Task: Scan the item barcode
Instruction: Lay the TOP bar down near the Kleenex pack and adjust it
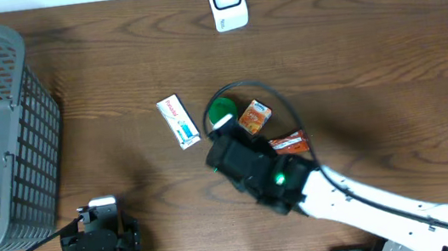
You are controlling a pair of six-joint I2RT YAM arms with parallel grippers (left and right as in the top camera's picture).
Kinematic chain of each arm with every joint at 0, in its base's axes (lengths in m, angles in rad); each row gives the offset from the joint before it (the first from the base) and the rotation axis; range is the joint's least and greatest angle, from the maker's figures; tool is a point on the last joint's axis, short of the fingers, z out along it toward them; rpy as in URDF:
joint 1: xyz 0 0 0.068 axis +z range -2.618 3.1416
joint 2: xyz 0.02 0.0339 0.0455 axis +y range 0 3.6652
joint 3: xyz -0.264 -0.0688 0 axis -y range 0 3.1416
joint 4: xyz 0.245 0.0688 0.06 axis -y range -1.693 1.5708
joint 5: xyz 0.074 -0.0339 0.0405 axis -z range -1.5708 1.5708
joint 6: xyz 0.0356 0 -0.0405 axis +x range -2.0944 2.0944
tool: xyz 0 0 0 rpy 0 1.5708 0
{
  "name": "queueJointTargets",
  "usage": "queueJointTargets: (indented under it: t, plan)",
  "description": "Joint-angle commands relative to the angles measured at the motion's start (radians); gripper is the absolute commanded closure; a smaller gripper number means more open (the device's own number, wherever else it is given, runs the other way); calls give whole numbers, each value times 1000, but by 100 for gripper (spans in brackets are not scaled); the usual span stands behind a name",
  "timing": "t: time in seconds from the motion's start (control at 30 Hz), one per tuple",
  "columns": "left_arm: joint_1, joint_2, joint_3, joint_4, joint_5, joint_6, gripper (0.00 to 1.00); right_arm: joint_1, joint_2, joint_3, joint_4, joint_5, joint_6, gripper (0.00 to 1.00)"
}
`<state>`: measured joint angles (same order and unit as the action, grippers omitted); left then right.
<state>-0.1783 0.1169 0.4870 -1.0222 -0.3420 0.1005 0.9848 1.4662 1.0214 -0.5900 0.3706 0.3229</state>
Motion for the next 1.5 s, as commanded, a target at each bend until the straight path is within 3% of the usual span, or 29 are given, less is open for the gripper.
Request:
queueJointTargets:
  t: [0.0, 0.23, 0.4, 0.63, 1.3, 1.47]
  plan:
    - [3, -2, 6, -2, -3, -11, 14, -97, 12, 8, -5, -173, 51, 99]
    - [3, -2, 6, -2, -3, -12, 14, -348, 64, 5, -5, -606, 57, 99]
    - [3, -2, 6, -2, -3, -11, 14, -529, 134, 5, -2, -958, -68, 99]
    - [3, -2, 6, -2, -3, -11, 14, -650, 282, 5, -4, -1141, -195, 99]
    - [3, -2, 6, -2, -3, -11, 14, -650, 565, 5, 111, -1145, -216, 99]
    - [3, -2, 6, -2, -3, -11, 14, -649, 586, 5, 102, -1068, -206, 99]
